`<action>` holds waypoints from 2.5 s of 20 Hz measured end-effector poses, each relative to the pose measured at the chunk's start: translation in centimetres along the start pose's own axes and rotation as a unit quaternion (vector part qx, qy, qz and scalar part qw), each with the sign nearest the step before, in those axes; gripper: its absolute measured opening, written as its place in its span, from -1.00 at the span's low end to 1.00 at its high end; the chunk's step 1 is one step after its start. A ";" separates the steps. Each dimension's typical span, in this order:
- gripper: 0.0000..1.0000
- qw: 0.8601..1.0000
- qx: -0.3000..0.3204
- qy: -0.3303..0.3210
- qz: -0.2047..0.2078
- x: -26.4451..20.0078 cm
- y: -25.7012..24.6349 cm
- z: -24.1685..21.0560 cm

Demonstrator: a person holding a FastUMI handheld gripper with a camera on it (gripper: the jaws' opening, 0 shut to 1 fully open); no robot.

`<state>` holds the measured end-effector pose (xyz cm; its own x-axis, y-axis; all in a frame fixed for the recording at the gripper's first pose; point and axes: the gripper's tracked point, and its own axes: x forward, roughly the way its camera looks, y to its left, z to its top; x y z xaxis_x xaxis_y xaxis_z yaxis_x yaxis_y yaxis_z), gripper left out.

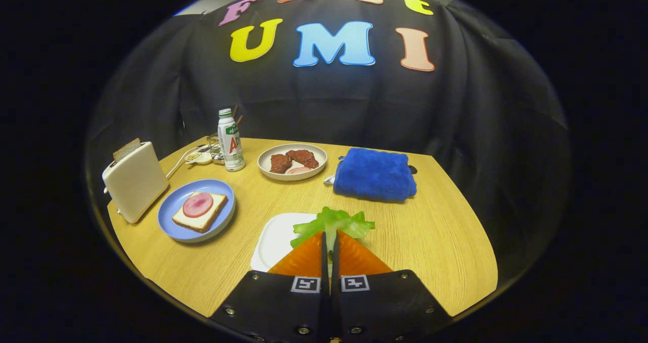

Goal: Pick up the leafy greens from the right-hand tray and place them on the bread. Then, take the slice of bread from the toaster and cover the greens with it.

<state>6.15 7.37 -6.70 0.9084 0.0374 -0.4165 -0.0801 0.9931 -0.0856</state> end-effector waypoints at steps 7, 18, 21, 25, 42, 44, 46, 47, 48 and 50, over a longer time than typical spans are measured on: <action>-0.98 1.000 0.009 -0.018 -0.008 -0.6 1.5 2.1; -0.98 0.998 0.021 -0.057 0.023 -1.8 7.2 4.4; -0.99 0.997 0.016 -0.060 0.036 -1.9 9.1 4.5; -0.98 0.996 0.010 -0.062 0.061 -1.6 12.0 4.6; -0.99 0.990 0.002 -0.042 0.137 2.6 22.1 3.6; -0.98 0.989 -0.002 -0.042 0.139 3.3 22.9 3.5; -0.99 0.989 -0.003 -0.042 0.141 4.1 23.8 3.3; -0.98 0.989 -0.002 -0.040 0.142 4.5 24.1 3.1; -0.98 0.989 -0.001 -0.037 0.144 4.8 24.5 2.8; -0.98 0.989 -0.002 -0.025 0.146 5.5 25.0 1.9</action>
<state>9.90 32.56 -9.40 0.8656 0.3283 -0.3781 -0.3436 0.9387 0.0283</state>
